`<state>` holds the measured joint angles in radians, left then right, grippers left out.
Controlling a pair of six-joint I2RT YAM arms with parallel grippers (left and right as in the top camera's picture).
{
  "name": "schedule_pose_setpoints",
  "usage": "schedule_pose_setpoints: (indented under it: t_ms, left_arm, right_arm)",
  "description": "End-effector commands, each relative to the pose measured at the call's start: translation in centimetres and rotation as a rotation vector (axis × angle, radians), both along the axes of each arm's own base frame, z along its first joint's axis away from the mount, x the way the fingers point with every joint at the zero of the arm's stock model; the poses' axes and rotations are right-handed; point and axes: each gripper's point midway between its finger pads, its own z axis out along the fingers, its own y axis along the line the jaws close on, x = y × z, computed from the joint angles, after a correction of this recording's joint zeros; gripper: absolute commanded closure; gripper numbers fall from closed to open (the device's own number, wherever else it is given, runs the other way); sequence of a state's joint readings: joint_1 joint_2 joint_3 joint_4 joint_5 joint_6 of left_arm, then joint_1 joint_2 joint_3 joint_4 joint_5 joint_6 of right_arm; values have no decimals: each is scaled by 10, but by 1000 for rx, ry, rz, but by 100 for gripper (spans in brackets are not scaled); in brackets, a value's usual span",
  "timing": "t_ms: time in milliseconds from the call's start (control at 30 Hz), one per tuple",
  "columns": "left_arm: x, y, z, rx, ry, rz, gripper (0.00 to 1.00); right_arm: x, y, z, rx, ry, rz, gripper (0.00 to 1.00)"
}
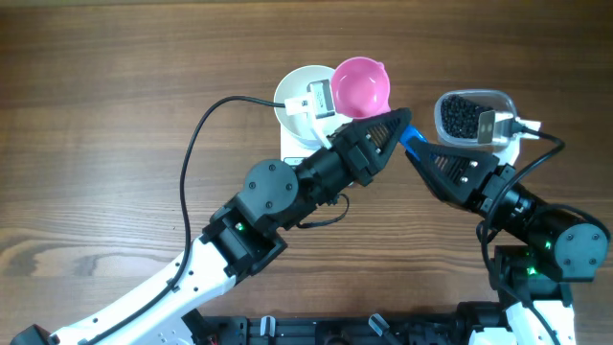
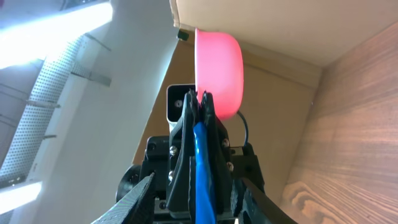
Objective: Scoop item into bowl and weigh 150g on scale
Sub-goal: 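Grasp the blue handle with the right gripper beside the left gripper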
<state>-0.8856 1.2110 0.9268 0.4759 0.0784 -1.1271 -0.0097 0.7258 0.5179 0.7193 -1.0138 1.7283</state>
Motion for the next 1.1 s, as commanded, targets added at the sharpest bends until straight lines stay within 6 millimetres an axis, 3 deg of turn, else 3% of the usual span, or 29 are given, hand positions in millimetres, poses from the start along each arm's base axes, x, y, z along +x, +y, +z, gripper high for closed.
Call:
schedule_pose_setpoints:
  t_ms: [0, 1067]
  left_arm:
    - [-1, -1, 6, 1, -26, 7, 96]
    - [-2, -2, 6, -1, -24, 3, 96]
  right_arm:
    - [2, -3, 9, 19, -20, -29, 57]
    - [-1, 0, 7, 10, -12, -3, 66]
